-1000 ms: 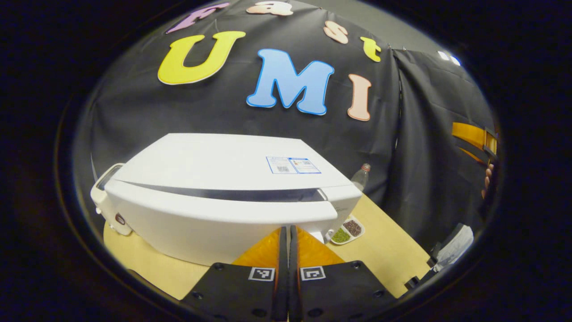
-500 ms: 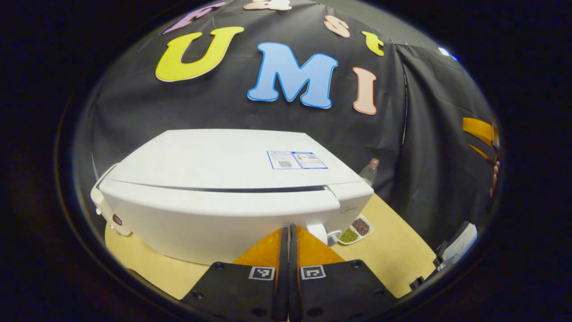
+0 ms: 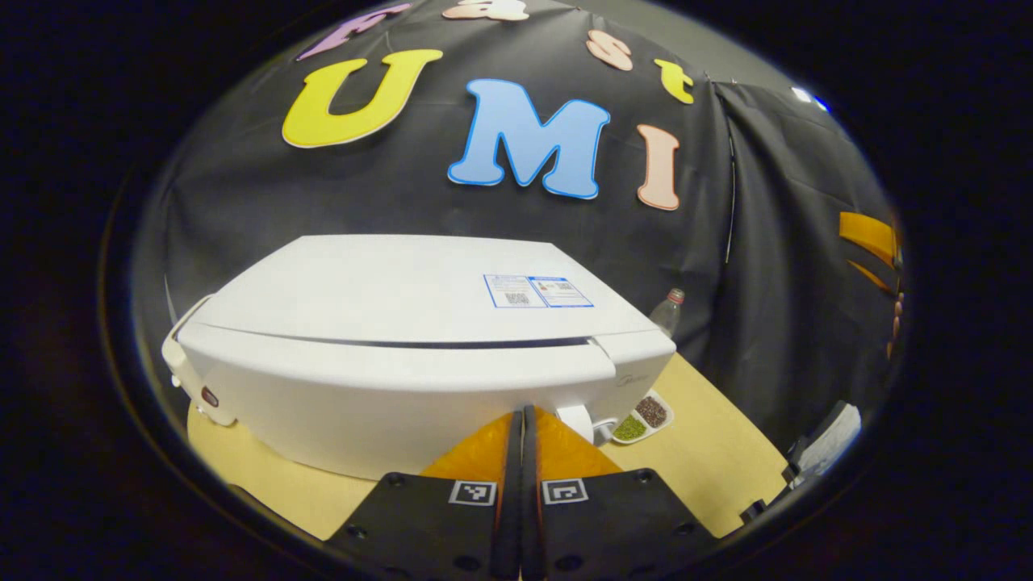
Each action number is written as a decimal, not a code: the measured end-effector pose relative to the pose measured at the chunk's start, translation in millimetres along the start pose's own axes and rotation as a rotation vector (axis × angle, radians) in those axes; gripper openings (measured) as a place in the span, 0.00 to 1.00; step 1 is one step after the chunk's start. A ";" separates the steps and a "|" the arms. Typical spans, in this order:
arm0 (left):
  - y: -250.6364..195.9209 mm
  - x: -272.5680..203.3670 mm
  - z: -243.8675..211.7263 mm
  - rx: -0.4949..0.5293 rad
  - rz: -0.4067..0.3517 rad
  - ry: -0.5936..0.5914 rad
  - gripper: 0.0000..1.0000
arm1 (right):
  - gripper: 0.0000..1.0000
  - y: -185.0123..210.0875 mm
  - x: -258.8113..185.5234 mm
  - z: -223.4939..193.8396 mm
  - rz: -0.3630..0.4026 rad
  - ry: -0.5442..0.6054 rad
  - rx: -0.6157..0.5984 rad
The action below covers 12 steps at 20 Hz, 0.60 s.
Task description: Open the microwave oven with the left hand, put the food in, and close the microwave oven.
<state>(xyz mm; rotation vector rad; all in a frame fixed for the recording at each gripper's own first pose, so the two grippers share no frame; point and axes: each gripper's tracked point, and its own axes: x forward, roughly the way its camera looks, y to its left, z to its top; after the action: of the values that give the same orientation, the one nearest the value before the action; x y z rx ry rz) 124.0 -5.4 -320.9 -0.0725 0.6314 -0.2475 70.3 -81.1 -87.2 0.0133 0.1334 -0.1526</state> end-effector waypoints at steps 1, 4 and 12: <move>0.3 -1.1 0.0 0.002 0.001 0.000 0.07 | 0.96 1.1 -0.6 -1.5 0.002 0.002 0.000; 1.2 3.0 2.1 0.003 0.016 -0.016 0.07 | 0.96 5.7 -4.4 -3.2 0.011 0.005 0.000; 12.1 -9.3 25.4 0.024 0.069 -0.071 0.07 | 0.96 21.9 -15.4 -1.6 0.054 0.001 -0.013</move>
<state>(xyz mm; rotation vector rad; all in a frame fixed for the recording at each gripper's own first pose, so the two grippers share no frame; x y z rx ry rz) 134.4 8.5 -296.8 -0.0364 0.5597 -0.1845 58.4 -57.1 -86.7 0.0041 0.1352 -0.0978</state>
